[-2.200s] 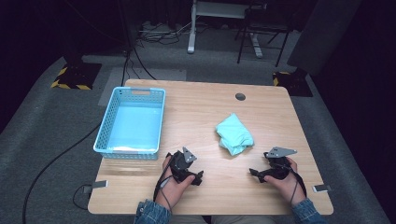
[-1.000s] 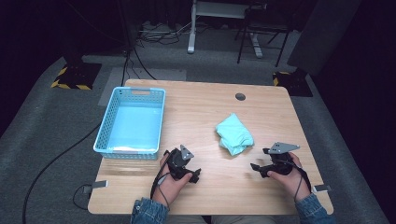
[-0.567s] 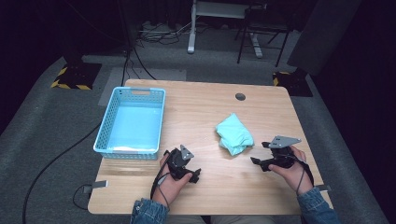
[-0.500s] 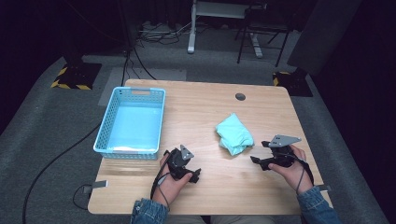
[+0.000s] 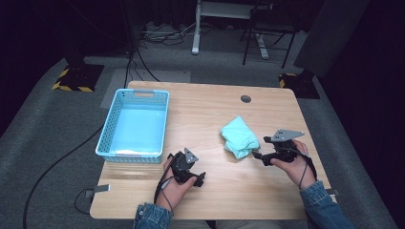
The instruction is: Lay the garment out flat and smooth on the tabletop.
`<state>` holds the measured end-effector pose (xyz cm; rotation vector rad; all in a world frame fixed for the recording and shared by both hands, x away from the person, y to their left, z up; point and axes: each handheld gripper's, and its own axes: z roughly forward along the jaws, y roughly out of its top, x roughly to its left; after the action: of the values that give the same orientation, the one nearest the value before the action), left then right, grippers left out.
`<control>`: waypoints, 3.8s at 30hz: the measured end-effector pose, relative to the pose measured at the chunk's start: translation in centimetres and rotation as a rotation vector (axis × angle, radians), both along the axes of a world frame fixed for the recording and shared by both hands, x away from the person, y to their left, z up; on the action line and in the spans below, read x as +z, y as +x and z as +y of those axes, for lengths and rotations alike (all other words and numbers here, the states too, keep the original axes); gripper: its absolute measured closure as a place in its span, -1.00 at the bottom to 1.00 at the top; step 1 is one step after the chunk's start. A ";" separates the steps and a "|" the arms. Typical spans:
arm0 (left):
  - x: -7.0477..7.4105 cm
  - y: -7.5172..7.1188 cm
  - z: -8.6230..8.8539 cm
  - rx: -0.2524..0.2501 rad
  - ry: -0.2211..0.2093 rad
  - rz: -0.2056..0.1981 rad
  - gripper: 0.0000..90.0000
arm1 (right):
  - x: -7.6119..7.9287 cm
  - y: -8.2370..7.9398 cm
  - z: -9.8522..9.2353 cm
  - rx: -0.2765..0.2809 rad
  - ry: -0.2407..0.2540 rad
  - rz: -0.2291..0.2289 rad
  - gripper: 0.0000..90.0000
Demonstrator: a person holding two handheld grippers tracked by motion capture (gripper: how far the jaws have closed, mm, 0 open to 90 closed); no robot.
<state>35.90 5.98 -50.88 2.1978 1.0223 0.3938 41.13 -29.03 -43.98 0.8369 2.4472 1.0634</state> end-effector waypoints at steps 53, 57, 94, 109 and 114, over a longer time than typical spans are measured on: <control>0.0 0.0 0.0 0.000 0.002 -0.001 -1.00 | -3.0 6.3 8.5 0.071 -0.123 0.070 0.21; 0.0 0.0 0.0 0.000 0.002 -0.001 -1.00 | -3.0 6.5 8.4 0.068 -0.140 0.083 0.62; 0.0 0.3 -0.2 0.003 0.001 -0.001 -1.00 | 2.3 8.3 -4.0 -0.311 -0.014 -0.011 0.69; 0.0 0.3 -0.2 0.005 -0.001 0.000 -1.00 | 2.1 7.8 -3.7 -0.278 0.034 -0.010 -0.22; 0.0 0.3 -0.2 0.004 0.000 -0.001 -1.00 | 0.5 8.0 -2.1 -0.245 0.013 0.041 -0.27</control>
<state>36.23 5.80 -50.87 2.1958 1.0260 0.3962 49.16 -31.18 -43.43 1.1391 2.2975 0.9807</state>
